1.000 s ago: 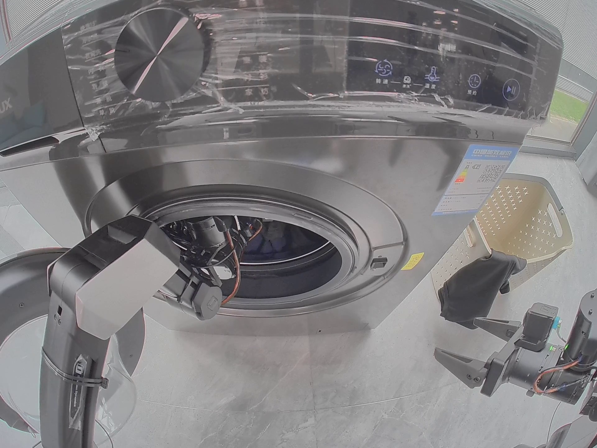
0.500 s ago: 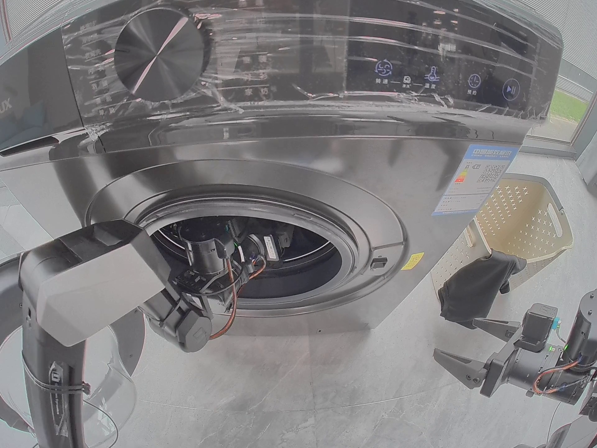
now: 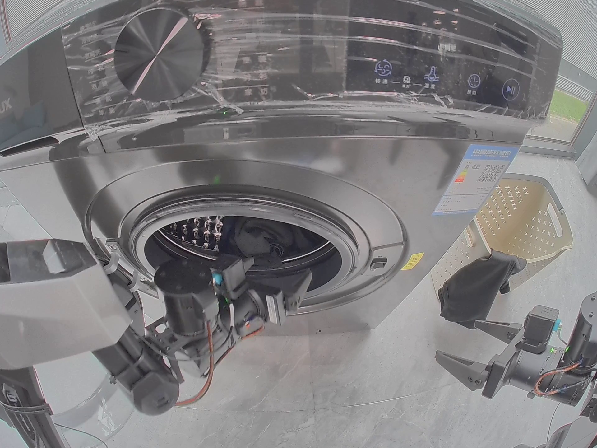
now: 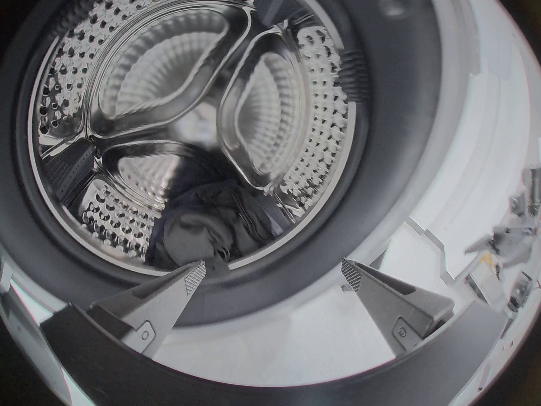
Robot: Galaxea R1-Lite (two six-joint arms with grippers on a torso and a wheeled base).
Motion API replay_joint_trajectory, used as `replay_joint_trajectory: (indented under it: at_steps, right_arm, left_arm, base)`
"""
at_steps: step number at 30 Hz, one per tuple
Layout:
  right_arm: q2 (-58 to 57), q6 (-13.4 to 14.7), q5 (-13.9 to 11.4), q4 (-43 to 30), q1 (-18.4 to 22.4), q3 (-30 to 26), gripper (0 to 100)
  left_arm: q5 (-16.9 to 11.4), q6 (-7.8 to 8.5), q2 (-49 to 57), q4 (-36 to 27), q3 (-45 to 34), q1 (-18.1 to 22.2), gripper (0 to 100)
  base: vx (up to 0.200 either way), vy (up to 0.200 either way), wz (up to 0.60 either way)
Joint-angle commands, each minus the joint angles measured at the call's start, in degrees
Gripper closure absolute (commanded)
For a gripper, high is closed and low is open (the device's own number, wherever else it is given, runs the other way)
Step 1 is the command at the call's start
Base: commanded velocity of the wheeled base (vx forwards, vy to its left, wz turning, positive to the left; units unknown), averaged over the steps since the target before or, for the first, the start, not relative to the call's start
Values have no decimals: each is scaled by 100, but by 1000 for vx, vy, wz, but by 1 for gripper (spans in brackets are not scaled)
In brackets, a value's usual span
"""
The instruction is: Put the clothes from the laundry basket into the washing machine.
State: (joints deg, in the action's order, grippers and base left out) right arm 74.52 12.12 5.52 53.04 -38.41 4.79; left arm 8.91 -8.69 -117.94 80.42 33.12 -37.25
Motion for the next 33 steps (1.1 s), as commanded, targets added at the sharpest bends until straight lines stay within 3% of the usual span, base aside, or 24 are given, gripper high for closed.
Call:
replay_joint_trajectory:
  at_steps: [1,3,4,10,12,16,19,25,26,29,33]
  right_arm:
    - [-184,1,-7,4,18,-101,0]
    - [-263,-8,-7,-4,18,-128,0]
    - [-430,-34,-7,-4,53,-189,0]
    - [-931,-43,1,-66,150,-233,0]
    - [-1282,-69,10,-75,282,-312,0]
    - [-1634,-166,72,-83,396,-365,0]
    - [-1915,-263,81,-110,537,-382,0]
    - [-2557,-465,81,-681,1046,-470,0]
    - [-2574,-473,81,-699,1064,-470,0]
    - [-3075,-544,45,-1103,1459,-462,0]
    - [-3541,-544,72,-1384,1846,-453,0]
  left_arm:
    - [67,78,817,852,-1739,-898,0]
    - [111,175,993,888,-1967,-985,0]
    - [225,245,1582,826,-2433,-1126,0]
    - [383,263,2917,747,-3312,-1319,0]
    - [665,245,3656,114,-3312,-1240,0]
    - [805,307,4763,-976,-3312,-1056,0]
    - [788,324,5317,-1591,-3312,-739,0]
    - [498,315,7189,-3173,-3312,104,0]
    - [498,315,7189,-3173,-3312,104,0]
    - [208,447,8279,-4131,-3312,491,0]
    - [5,456,9105,-5036,-3312,922,0]
  base:
    - [0,0,0]
    - [0,0,0]
    - [0,0,0]
    - [0,0,0]
    - [-200,0,0]
    - [-200,0,0]
    - [-200,0,0]
    - [-200,0,0]
    - [-200,0,0]
    - [-200,0,0]
    - [-200,0,0]
